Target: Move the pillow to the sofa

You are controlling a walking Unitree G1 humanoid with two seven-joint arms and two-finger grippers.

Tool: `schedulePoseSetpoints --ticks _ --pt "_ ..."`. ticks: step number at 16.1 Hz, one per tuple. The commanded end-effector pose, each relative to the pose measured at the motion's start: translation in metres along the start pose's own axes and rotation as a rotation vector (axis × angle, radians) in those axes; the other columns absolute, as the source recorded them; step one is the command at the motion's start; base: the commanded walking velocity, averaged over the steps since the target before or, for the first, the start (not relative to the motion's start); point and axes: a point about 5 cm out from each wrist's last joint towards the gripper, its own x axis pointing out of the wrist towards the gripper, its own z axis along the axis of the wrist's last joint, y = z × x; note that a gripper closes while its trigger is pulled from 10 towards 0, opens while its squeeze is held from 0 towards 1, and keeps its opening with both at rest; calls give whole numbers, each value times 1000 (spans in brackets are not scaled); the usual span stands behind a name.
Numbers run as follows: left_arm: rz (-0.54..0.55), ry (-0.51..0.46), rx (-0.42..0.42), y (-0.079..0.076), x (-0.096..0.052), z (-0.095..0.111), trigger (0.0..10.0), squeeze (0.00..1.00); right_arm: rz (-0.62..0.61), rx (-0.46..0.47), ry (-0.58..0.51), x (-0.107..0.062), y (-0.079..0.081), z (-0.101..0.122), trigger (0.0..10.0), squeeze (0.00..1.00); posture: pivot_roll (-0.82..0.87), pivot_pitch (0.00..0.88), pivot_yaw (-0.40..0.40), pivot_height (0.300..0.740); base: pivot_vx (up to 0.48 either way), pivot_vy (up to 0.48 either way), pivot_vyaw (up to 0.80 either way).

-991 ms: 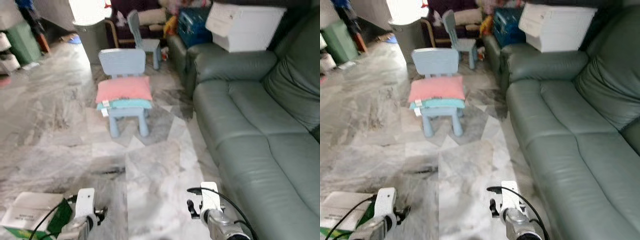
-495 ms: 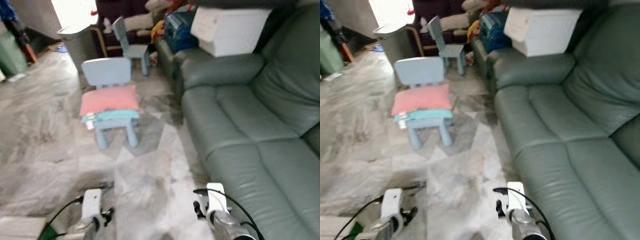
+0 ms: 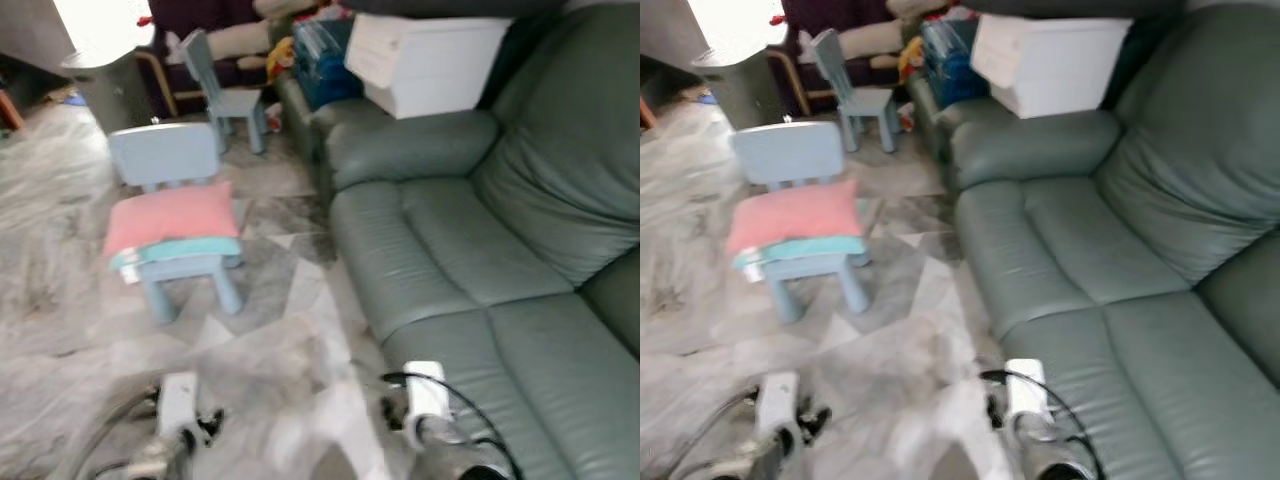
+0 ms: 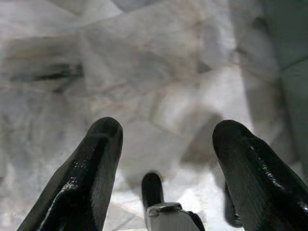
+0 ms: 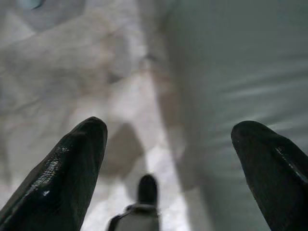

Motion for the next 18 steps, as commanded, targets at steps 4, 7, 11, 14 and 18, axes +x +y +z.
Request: schedulePoseSetpoints --ticks 4,7,11,14,18 --pt "52 17 -3 16 -3 -3 10000 0 36 2 16 -1 15 -5 10000 0 -125 0 26 740 0 0 752" --pt "50 12 -10 15 -3 -1 10000 0 35 3 16 -1 14 -5 10000 0 -128 0 29 740 0 0 800" --pt "52 13 -22 14 -2 -1 10000 0 31 15 13 -1 14 -4 10000 0 -127 0 30 740 0 0 600" --pt "49 19 -15 13 -2 -1 10000 0 30 22 11 -1 15 -5 10000 0 -126 0 32 740 0 360 0" --pt "47 24 -5 12 -2 -3 10000 0 30 22 12 -1 15 -6 10000 0 -126 0 34 740 0 480 0"
